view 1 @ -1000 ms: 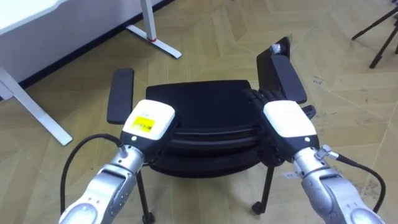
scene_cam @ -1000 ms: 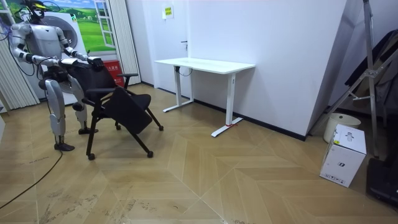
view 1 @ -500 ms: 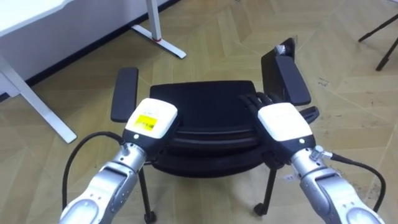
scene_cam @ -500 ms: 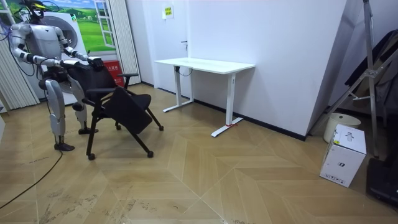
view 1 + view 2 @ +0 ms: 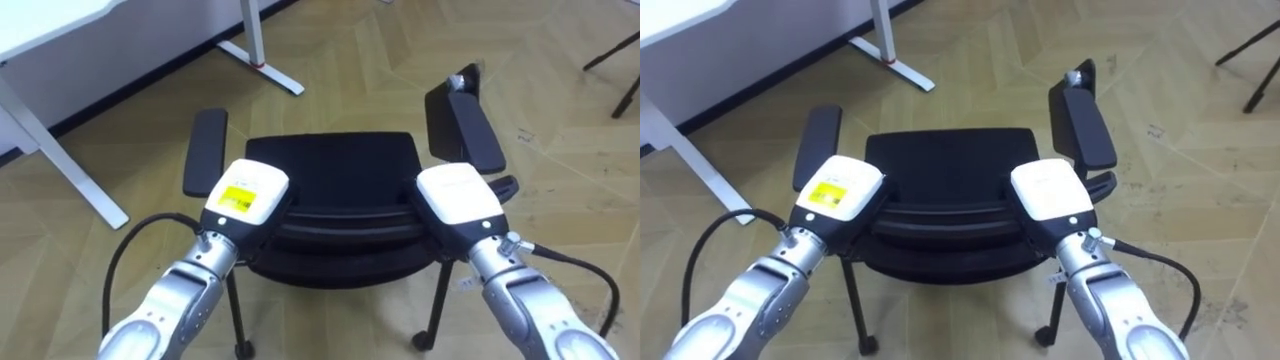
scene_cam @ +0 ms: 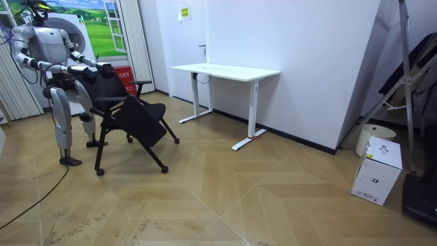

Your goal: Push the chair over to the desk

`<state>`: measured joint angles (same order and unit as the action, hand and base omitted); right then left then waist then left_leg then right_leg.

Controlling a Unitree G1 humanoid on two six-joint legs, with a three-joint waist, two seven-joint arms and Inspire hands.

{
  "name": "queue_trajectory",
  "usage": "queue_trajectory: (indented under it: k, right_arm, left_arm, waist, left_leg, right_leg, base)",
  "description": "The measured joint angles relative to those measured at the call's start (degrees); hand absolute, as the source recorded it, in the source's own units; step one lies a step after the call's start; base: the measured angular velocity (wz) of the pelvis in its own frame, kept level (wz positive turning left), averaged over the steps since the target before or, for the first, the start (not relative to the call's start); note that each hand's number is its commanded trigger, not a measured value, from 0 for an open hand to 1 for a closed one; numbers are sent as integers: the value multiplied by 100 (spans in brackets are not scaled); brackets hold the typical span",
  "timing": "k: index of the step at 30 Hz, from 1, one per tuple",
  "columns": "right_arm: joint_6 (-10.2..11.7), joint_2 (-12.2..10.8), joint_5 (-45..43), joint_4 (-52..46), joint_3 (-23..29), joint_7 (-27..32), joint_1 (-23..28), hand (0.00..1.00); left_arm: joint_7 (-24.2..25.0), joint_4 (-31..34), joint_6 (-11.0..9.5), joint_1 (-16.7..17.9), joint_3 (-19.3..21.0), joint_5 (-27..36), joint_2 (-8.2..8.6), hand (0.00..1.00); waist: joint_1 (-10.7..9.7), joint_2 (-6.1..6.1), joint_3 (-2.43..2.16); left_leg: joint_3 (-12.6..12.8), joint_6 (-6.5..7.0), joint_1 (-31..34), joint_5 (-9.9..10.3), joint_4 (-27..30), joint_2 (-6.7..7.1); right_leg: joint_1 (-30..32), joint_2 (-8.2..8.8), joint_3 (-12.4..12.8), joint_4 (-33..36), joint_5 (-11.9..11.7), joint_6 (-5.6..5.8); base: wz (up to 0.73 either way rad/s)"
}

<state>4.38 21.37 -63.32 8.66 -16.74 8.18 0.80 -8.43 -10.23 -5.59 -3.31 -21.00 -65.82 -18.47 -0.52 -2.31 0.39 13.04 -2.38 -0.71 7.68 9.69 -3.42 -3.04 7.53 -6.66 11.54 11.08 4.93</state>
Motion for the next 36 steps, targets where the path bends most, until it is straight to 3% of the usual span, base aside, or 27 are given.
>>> queue_trajectory:
  k: [13, 15, 18, 21, 23, 27, 30, 33, 34, 35, 36]
  right_arm:
    - [153, 12, 6, 253, -18, 331, 25, 100]
    - [191, -1, 3, 328, -22, 343, 19, 100]
    - [222, -29, 27, 397, -20, 358, 24, 100]
    - [259, -57, 24, 417, -12, 353, 34, 100]
    - [329, -117, -12, 466, -16, 349, 42, 100]
    - [450, -131, -22, 508, -17, 334, 80, 100]
    - [532, -125, -22, 579, -17, 337, 96, 100]
    - [614, -102, -21, 612, -16, 372, 84, 100]
    - [628, -84, -21, 620, -19, 398, 83, 100]
    - [659, -17, -2, 616, -17, 441, 86, 100]
    - [688, 32, 4, 612, -14, 481, 86, 100]
  left_arm:
    - [23, -132, -99, -48, -1, 48, 2, 100]
    - [29, -232, -139, -78, -1, 65, 12, 100]
    - [29, -274, -176, -94, 11, 64, 9, 100]
    - [15, -338, -241, -101, 45, 73, -4, 100]
    - [-12, -402, -316, -69, 107, 104, -42, 100]
    - [35, -538, -493, -55, 225, 218, -59, 100]
    - [119, -567, -530, -2, 237, 315, -53, 100]
    - [118, -575, -536, 46, 239, 439, -63, 100]
    - [104, -589, -544, 45, 238, 467, -62, 100]
    - [87, -581, -553, 37, 224, 479, -39, 100]
    - [67, -568, -559, 41, 216, 484, -31, 100]
  waist:
    - [79, -16, 5]
    - [81, -16, 8]
    - [80, 36, 35]
    - [102, 72, 56]
    - [168, 58, 62]
    - [246, 31, 72]
    - [254, 27, 69]
    - [244, 22, 68]
    - [220, -6, 60]
    - [159, -28, 60]
    - [159, -28, 61]
  left_leg:
    - [-68, -3, 19, 4, 189, -11]
    - [-112, -27, 36, 37, 328, -40]
    - [-217, -95, 172, 272, 717, -217]
    - [-276, -151, 358, 446, 1200, -383]
    - [-290, -216, 484, 528, 1642, -521]
    - [-318, -226, 807, 538, 2514, -730]
    - [-460, -159, 984, 486, 3076, -849]
    - [-557, -84, 1297, 245, 3520, -943]
    - [-567, 12, 1481, 167, 3642, -919]
    - [-547, 68, 1697, 226, 3571, -667]
    - [-500, 104, 1810, 247, 3486, -509]
  right_leg:
    - [-44, 13, -8, 35, 0, -1]
    - [-105, 5, -58, 53, 13, -21]
    - [-95, -115, -215, 241, 99, -102]
    - [-23, -198, -284, 610, 301, -180]
    - [125, -253, -274, 1071, 574, -283]
    - [290, -278, -371, 1794, 1059, -448]
    - [299, -308, -448, 2233, 1337, -587]
    - [329, -344, -481, 2430, 1475, -714]
    - [307, -371, -436, 2450, 1489, -809]
    - [331, -369, -404, 2440, 1516, -889]
    - [359, -366, -363, 2438, 1519, -907]
  base:
    - [0]
    - [3]
    - [11]
    - [9]
    - [0]
    - [15]
    - [16]
    - [17]
    - [39]
    - [37]
    - [6]
